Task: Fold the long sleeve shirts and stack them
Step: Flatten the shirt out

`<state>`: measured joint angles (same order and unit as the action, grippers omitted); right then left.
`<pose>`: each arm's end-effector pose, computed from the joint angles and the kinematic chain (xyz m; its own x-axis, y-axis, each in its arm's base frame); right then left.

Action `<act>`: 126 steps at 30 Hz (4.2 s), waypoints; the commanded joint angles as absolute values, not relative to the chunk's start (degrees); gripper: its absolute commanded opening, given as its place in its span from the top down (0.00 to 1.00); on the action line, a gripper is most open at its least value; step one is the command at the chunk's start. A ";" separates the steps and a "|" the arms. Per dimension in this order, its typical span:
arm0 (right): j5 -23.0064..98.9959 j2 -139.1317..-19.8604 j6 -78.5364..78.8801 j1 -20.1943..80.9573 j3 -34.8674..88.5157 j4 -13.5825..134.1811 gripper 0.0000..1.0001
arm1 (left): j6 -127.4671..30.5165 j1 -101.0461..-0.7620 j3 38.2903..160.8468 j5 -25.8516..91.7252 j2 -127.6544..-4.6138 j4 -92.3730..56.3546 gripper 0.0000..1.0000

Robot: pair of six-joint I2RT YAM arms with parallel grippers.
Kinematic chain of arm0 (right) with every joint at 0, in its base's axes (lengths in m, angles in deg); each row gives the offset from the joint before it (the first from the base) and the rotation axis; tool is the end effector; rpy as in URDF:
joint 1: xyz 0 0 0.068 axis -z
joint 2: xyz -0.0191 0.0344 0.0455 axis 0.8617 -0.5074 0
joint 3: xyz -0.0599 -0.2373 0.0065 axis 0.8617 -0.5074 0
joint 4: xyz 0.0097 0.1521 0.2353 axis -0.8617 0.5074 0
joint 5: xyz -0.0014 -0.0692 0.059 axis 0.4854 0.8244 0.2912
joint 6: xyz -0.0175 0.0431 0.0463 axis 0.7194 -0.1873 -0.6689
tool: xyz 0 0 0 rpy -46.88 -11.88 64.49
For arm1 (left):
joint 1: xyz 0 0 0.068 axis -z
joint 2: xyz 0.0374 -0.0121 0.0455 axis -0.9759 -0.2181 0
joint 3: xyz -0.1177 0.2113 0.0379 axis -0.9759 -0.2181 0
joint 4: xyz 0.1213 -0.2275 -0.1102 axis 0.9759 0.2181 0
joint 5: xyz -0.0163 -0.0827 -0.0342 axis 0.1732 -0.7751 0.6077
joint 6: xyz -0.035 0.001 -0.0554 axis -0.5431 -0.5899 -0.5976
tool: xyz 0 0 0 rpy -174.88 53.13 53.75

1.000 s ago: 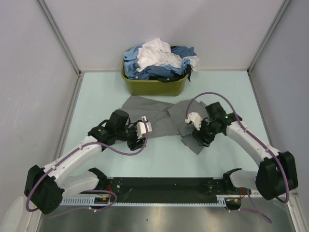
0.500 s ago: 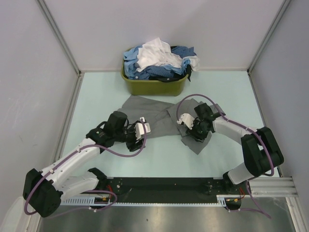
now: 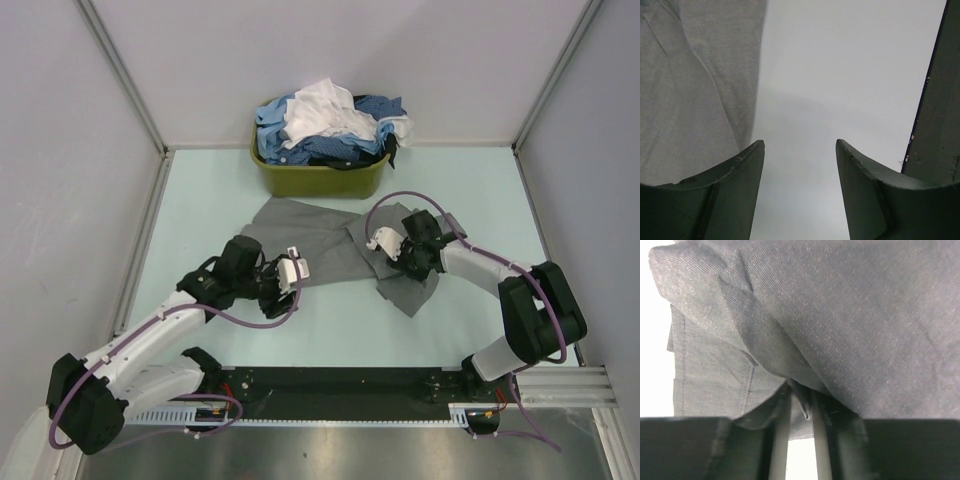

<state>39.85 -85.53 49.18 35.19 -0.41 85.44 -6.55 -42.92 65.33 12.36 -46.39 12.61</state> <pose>0.2772 0.1311 0.1161 -0.3073 -0.8722 -0.3806 -0.8851 0.4088 -0.2223 0.1843 -0.1568 0.1979 -0.1244 0.6224 -0.7728 0.9661 0.2535 0.0487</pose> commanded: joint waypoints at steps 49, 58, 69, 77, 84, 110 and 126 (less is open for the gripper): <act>-46.26 -30.23 37.34 104.03 28.56 97.47 1.00 | -6.40 -48.83 76.54 10.16 -37.66 19.34 0.33; -48.15 -28.21 66.51 108.03 9.47 122.30 1.00 | -4.82 -61.14 79.60 2.27 -52.94 21.97 0.34; -11.55 -49.73 11.47 82.57 1.81 80.54 1.00 | -12.02 -61.14 79.43 2.26 -58.41 15.65 0.33; 17.92 -53.44 21.02 35.13 4.80 84.57 1.00 | -11.67 -61.14 76.62 4.02 -53.76 15.90 0.32; 28.98 -39.65 27.37 -0.17 3.05 95.36 1.00 | -8.77 -61.41 73.99 4.11 -48.92 17.67 0.32; 4.23 -66.25 35.91 64.08 9.90 108.51 0.17 | -14.56 -27.41 72.13 5.43 -63.40 -2.37 0.22; 21.29 -85.94 25.27 52.83 11.22 95.12 0.27 | -10.10 -24.14 71.87 14.47 -59.64 3.51 0.25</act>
<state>17.28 -82.51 28.00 52.96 8.33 98.86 -13.26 -23.78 71.10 11.29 -64.40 0.69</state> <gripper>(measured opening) 0.737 0.747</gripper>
